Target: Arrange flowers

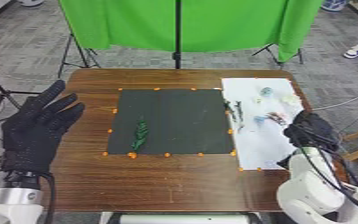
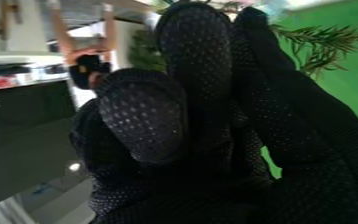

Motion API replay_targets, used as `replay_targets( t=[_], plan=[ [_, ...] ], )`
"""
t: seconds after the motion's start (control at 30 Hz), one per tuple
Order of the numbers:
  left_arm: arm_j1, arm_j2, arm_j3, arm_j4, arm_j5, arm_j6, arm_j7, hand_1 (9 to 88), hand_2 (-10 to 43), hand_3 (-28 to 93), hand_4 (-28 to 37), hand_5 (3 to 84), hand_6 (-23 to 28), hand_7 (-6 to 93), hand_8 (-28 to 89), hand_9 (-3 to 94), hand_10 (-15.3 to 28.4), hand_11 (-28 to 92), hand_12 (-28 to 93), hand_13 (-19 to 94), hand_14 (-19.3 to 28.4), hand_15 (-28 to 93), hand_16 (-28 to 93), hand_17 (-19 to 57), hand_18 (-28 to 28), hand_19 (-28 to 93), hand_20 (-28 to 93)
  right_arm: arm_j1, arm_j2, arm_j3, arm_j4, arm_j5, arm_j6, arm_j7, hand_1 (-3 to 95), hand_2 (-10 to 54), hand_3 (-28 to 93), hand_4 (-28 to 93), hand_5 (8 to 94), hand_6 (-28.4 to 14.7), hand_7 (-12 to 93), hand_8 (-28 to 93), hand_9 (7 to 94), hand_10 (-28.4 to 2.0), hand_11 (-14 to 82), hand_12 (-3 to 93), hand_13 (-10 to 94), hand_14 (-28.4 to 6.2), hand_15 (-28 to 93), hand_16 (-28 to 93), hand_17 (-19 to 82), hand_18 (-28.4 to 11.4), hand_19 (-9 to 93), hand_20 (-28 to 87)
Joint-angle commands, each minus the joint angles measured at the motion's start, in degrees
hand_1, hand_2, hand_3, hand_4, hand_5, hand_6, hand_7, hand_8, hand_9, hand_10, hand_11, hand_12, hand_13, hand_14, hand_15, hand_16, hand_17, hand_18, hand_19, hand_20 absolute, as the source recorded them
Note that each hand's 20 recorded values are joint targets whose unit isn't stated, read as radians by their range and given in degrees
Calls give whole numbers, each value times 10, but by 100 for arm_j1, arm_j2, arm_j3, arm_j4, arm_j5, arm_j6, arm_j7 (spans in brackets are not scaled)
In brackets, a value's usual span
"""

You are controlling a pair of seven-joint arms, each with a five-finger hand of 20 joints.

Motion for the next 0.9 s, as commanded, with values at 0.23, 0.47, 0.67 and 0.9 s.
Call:
replay_targets(
  t=[0.23, 0.47, 0.67, 0.9],
  plan=[
    [-205, -52, 25, -23, 127, 41, -357, 210, 89, 759, -283, 358, 86, 161, -117, 314, 198, 267, 90, 238, 268, 524, -107, -92, 231, 562, 124, 3043, -2145, -1885, 662, 755, -572, -915, 539, -95, 710, -283, 901, -20, 204, 95, 936, -110, 338, 195, 857, -70, 662, 183, 543, -209, 932, 433],
    [-534, -52, 55, 70, 173, -168, -608, 208, 88, 763, -283, 355, 81, 170, -126, 314, 182, 271, 86, 250, 244, 501, -102, -88, 226, 552, 127, 3905, -2913, -2823, 1541, 945, -819, -1020, 533, -95, 723, -283, 902, -21, 202, 100, 937, -109, 336, 207, 857, -72, 667, 184, 543, -209, 932, 439],
    [-795, -49, 215, 218, 193, -374, -701, 207, 86, 771, -283, 349, 74, 192, -141, 313, 176, 284, 79, 260, 218, 485, -94, -80, 221, 551, 138, 4107, -3320, -3183, 2089, 1387, -706, -714, 531, -95, 728, -283, 902, -20, 205, 100, 937, -110, 333, 218, 855, -73, 669, 185, 543, -209, 932, 443],
    [-1070, -40, 314, 327, 233, -516, -750, 208, 85, 771, -283, 349, 78, 198, -149, 309, 173, 311, 68, 261, 208, 494, -92, -76, 216, 543, 146, 3991, -3530, -3327, 2368, 1572, -865, -488, 526, -95, 723, -283, 900, -19, 210, 96, 933, -110, 341, 216, 854, -72, 674, 185, 542, -209, 932, 448]
  ],
)
